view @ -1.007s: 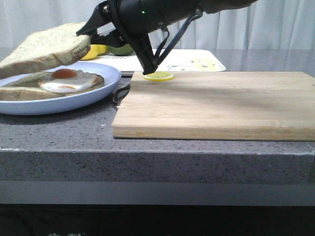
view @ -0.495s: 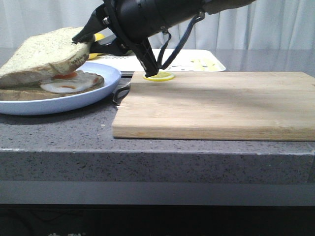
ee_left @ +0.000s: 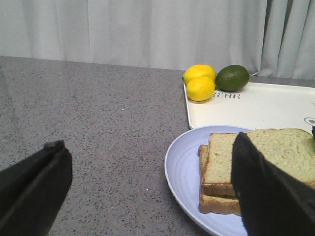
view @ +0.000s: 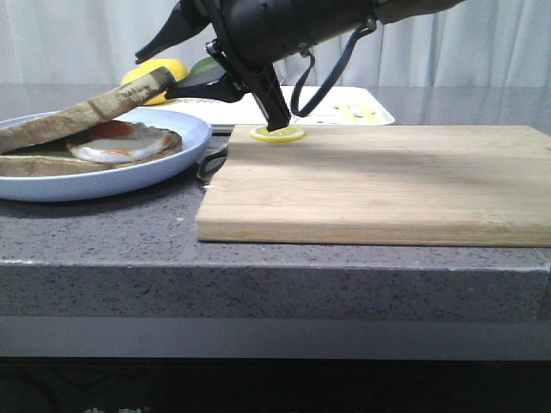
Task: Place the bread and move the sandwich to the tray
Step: 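Carry the bread with the right gripper and lay it on the egg, then open the right gripper and withdraw it from the sandwich, then grasp the rim of the light-blue plate with the left gripper, then lift the plate with the left gripper and lower it onto the tray, then release the plate and raise the left gripper away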
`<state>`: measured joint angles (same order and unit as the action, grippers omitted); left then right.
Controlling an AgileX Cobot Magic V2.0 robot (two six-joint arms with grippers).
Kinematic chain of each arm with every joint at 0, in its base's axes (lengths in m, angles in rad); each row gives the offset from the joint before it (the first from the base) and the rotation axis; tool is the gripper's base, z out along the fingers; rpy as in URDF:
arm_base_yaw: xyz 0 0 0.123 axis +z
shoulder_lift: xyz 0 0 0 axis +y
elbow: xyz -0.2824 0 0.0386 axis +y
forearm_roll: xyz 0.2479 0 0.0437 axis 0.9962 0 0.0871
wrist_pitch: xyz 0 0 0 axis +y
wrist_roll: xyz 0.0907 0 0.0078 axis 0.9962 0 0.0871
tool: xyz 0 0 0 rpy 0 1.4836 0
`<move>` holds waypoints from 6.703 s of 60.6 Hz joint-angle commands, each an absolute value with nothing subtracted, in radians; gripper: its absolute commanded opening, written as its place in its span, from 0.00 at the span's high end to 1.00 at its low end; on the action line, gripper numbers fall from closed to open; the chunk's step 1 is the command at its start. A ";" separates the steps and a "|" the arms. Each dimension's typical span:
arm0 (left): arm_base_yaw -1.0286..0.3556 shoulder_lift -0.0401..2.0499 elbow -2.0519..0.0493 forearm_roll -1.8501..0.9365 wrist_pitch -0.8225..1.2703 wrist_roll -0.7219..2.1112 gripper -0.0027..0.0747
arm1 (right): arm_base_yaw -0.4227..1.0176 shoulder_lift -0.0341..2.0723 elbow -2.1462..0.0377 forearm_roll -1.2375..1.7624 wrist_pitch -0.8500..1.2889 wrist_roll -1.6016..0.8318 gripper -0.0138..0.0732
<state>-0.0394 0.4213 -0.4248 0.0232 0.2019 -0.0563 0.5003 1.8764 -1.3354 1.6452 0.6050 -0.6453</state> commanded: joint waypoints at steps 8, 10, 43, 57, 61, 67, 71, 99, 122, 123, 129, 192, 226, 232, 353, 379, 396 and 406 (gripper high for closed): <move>-0.039 0.433 -0.463 0.024 0.124 -0.064 0.14 | 0.464 1.800 -1.356 1.554 0.757 -0.623 0.44; -0.039 0.433 -0.463 0.024 0.124 -0.064 0.14 | 0.460 1.792 -1.348 1.523 0.760 -0.608 0.44; -0.039 0.433 -0.463 0.024 0.124 -0.064 0.14 | 0.253 1.570 -1.260 1.139 0.868 -0.585 0.48; -0.039 0.433 -0.463 0.024 0.124 -0.064 0.14 | 0.125 1.353 -1.260 0.664 0.871 -0.394 0.80; -0.039 0.433 -0.463 0.024 0.124 -0.064 0.14 | 0.090 1.291 -1.260 0.516 0.886 -0.330 0.88; -0.039 0.433 -0.463 0.024 0.124 -0.064 0.14 | 0.056 1.222 -1.260 0.333 0.910 -0.248 0.91; -0.039 0.433 -0.463 0.024 0.124 -0.064 0.14 | 0.050 1.174 -1.254 0.238 0.913 -0.197 0.91; -0.039 0.433 -0.463 0.024 0.124 -0.064 0.14 | 0.050 0.592 -0.636 0.189 0.429 -0.175 0.91; -0.039 0.433 -0.463 0.024 0.120 -0.064 0.14 | 0.050 0.191 -0.329 0.191 0.287 -0.175 0.91; -0.039 0.433 -0.463 0.024 0.120 -0.064 0.14 | 0.050 0.190 -0.329 0.191 0.288 -0.175 0.91; -0.039 0.441 -0.465 -0.008 0.133 -0.064 0.14 | 0.050 0.195 -0.329 0.191 0.291 -0.175 0.91; -0.057 1.537 -1.181 -0.027 0.644 0.018 0.14 | 0.050 0.195 -0.329 0.191 0.277 -0.175 0.91; -0.057 1.575 -1.181 -0.029 0.694 0.018 0.83 | 0.050 0.195 -0.329 0.191 0.276 -0.175 0.91; -0.057 1.575 -1.181 -0.035 0.696 0.018 0.99 | 0.050 0.195 -0.329 0.191 0.276 -0.175 0.91; -0.072 2.515 -2.795 -0.723 1.108 -0.015 0.84 | 0.050 0.195 -0.329 0.205 0.273 -0.175 0.91; -0.055 2.515 -2.855 -0.725 1.190 -0.015 0.44 | 0.050 0.195 -0.329 0.205 0.273 -0.175 0.91; -0.047 2.499 -3.046 -0.754 1.201 -0.017 0.57 | 0.050 0.195 -0.329 0.205 0.273 -0.175 0.91; -0.050 2.489 -3.046 -0.752 1.255 -0.015 0.99 | 0.050 0.195 -0.329 0.207 0.273 -0.175 0.91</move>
<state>-0.0486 2.5832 -2.9349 -0.6978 1.2562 -0.0108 0.0534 0.1844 -0.3021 0.1964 0.3566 -0.1705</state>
